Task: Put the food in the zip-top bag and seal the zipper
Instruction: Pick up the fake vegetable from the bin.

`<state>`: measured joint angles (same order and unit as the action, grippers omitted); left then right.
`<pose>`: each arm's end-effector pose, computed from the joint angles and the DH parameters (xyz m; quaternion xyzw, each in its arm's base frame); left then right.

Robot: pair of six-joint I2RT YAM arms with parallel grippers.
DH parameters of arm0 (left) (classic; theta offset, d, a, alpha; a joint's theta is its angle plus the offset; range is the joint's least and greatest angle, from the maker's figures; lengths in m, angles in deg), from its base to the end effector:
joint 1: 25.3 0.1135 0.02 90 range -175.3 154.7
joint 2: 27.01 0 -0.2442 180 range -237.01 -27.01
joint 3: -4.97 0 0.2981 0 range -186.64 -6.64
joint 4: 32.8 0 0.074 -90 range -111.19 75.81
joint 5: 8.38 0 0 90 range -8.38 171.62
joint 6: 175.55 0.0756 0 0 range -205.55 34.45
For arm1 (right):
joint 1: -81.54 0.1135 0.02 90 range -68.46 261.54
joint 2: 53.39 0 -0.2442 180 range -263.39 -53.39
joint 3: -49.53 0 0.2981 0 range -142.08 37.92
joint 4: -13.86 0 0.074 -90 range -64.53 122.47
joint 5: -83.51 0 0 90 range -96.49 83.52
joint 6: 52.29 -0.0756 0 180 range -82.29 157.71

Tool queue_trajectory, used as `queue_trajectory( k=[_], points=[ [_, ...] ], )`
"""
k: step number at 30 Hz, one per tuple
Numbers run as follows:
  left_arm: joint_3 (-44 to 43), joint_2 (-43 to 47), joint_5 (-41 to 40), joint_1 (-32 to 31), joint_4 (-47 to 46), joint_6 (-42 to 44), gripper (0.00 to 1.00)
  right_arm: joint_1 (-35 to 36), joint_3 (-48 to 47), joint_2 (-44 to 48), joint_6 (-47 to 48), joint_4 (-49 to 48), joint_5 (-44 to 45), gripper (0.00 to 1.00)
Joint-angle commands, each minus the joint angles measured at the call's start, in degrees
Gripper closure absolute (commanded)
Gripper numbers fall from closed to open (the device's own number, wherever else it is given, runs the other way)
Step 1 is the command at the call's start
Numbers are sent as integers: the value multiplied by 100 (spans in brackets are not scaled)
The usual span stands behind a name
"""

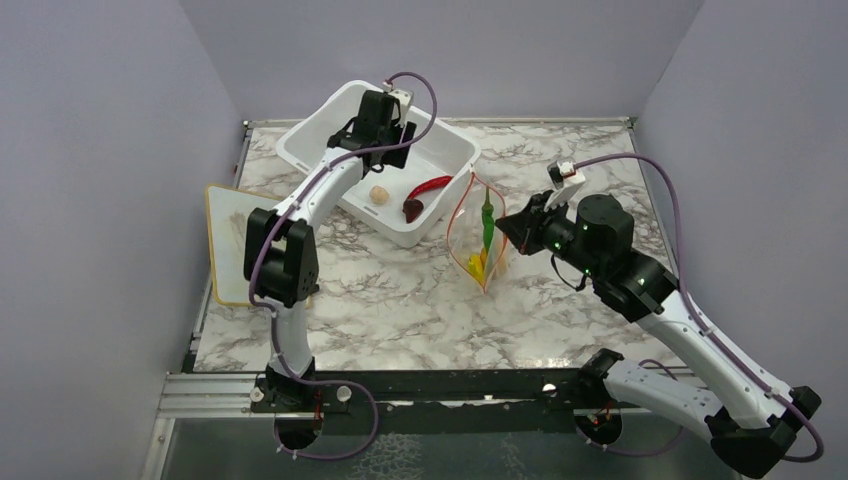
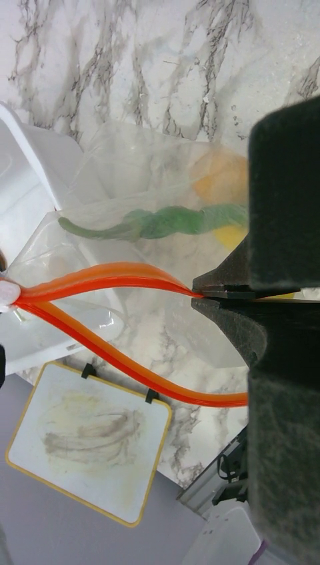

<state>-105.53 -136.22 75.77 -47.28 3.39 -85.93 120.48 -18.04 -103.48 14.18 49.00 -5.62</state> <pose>0.4858 -0.1878 0.2654 0.1427 0.8742 -0.0452 0.4619 0.2264 0.1815 0.3450 -0.1038 0.8006 0.3008 0.5078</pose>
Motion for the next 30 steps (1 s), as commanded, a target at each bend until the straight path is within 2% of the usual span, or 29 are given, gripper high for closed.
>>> queue_trajectory(
  k=[1,7,8,12,16,23,30],
  points=[
    [-741,-776,-439,270,42,571,27,21,-270,19,133,51,181,99],
    [-1990,-1867,-713,536,159,890,7,22,-441,-13,154,244,429,99],
    [-2154,-2007,-753,571,169,932,6,26,-472,-19,155,285,461,99],
    [-2769,-2561,-977,672,165,1104,7,22,-469,35,40,315,555,99],
    [-3203,-3049,-1115,757,148,1170,12,26,-432,37,-183,357,536,99],
    [-3127,-3305,-919,942,-42,904,17,26,-715,-97,-143,491,460,99],
    [-3154,-3656,-970,1058,-265,759,17,22,-759,-135,-121,457,570,99]
  ],
)
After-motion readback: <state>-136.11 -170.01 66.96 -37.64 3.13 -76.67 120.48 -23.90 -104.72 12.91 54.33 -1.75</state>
